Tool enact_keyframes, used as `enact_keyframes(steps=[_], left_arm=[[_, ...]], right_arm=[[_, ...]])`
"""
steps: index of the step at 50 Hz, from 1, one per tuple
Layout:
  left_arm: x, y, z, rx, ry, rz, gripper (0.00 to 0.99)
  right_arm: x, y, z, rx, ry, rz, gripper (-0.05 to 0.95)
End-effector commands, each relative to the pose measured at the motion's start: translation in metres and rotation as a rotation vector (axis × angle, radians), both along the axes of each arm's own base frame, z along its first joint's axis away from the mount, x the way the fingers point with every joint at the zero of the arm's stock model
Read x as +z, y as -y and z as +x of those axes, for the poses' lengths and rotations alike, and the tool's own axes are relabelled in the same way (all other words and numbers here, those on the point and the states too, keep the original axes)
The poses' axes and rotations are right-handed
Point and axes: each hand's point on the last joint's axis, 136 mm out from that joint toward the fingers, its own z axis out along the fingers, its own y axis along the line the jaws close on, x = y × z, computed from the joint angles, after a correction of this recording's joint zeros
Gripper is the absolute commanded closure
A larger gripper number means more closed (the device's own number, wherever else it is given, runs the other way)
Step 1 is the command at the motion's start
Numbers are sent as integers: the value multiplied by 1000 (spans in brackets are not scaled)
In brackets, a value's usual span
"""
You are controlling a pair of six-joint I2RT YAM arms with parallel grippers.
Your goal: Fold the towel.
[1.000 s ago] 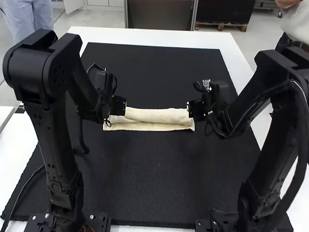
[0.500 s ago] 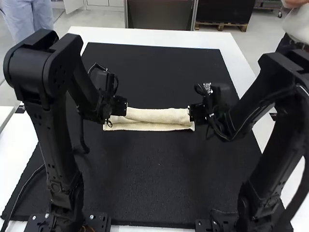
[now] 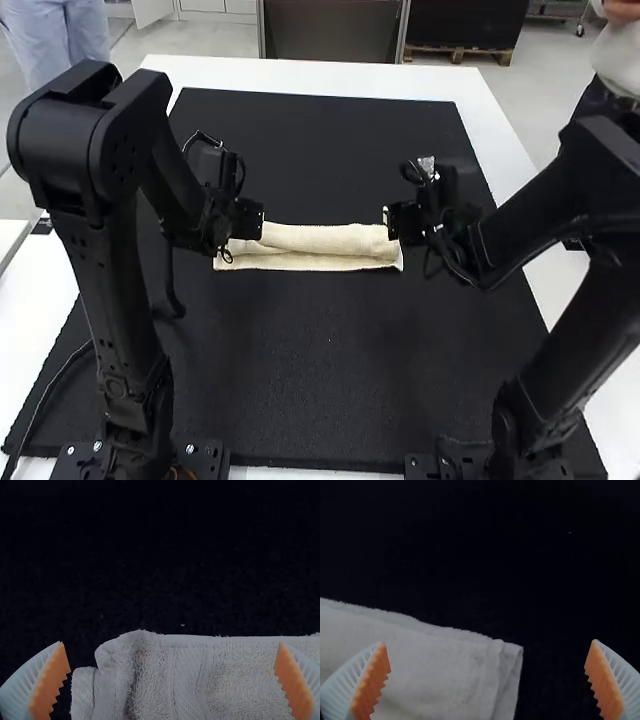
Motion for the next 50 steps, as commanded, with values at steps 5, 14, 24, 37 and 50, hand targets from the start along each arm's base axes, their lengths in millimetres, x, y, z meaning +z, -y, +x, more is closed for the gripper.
enact_keyframes(steps=[5, 14, 24, 37, 50], left_arm=[[13, 0, -2, -1, 33, 10, 36], [13, 0, -2, -1, 35, 9, 36], [14, 0, -2, -1, 38, 9, 36], [14, 0, -2, 0, 38, 8, 36], [13, 0, -2, 0, 36, 8, 36]], right_arm=[[15, -6, -3, 11, 12, 35, 2], [1, -3, -12, 5, -38, 35, 5], [-21, 5, -18, -5, -111, 14, 7], [-46, 8, -25, -1, -174, -10, 7], [-62, 5, -17, -1, -187, -20, 7]])
